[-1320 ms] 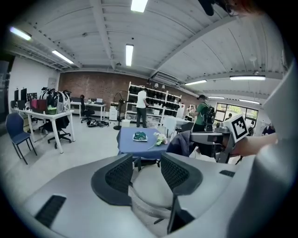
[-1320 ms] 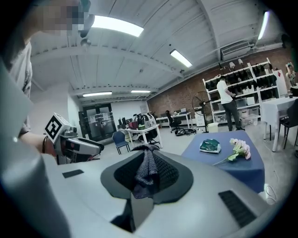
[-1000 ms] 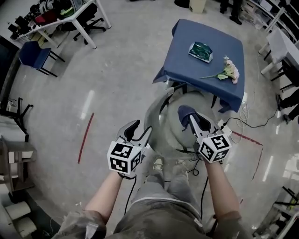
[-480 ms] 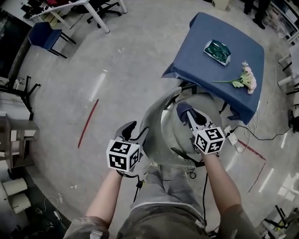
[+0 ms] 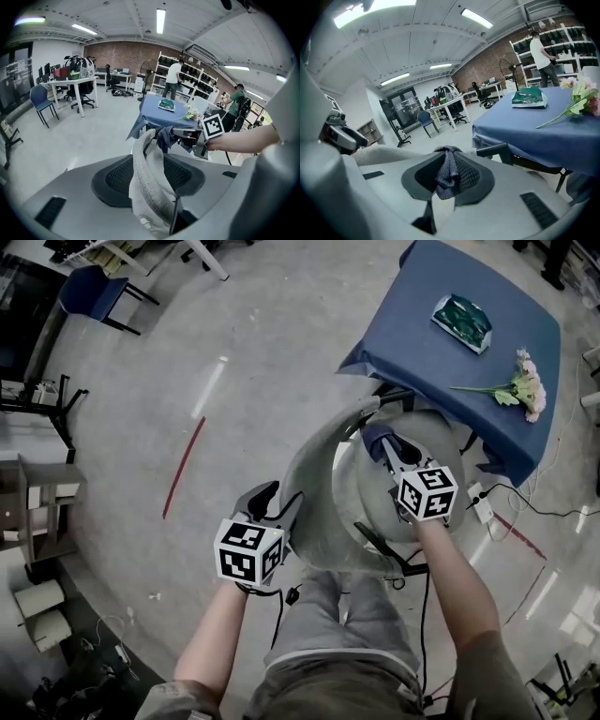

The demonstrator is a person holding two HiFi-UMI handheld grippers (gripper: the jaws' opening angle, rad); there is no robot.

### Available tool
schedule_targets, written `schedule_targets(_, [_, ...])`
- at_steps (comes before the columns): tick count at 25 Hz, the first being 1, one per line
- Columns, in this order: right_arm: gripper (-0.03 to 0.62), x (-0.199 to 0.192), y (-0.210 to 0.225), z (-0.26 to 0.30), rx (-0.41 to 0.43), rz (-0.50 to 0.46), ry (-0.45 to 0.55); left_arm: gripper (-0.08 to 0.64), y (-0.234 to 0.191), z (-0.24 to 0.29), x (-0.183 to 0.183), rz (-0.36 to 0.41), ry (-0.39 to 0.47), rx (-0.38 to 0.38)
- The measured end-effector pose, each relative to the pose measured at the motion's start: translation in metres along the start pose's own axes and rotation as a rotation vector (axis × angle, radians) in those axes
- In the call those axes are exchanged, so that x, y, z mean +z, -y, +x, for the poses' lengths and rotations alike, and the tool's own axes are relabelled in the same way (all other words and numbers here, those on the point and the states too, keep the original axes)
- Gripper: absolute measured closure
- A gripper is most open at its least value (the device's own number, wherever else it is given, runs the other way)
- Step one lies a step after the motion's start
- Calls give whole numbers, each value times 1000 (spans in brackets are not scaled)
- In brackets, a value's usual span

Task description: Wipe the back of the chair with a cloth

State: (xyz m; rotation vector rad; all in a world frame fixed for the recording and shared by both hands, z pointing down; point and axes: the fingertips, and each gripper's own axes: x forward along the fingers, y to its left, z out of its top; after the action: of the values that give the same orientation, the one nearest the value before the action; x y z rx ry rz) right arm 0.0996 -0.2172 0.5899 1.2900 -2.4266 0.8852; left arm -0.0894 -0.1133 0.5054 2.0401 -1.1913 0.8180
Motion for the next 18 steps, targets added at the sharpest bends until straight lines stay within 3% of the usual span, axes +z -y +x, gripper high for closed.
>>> schedule_targets(5, [522, -28, 23, 33, -40, 12, -54, 345, -9, 16, -22, 32, -79, 19])
schedule_targets(11, [522, -51, 41, 69, -71, 37, -65, 353, -8, 20, -24, 17, -46, -7])
schedule_targets(14, [522, -54, 53, 83, -107, 43, -59, 370, -4, 24, -26, -25, -37, -41])
schedule_targets(18, [522, -59, 50, 106, -122, -1, -87, 391, -5, 24, -26, -50, -17, -70])
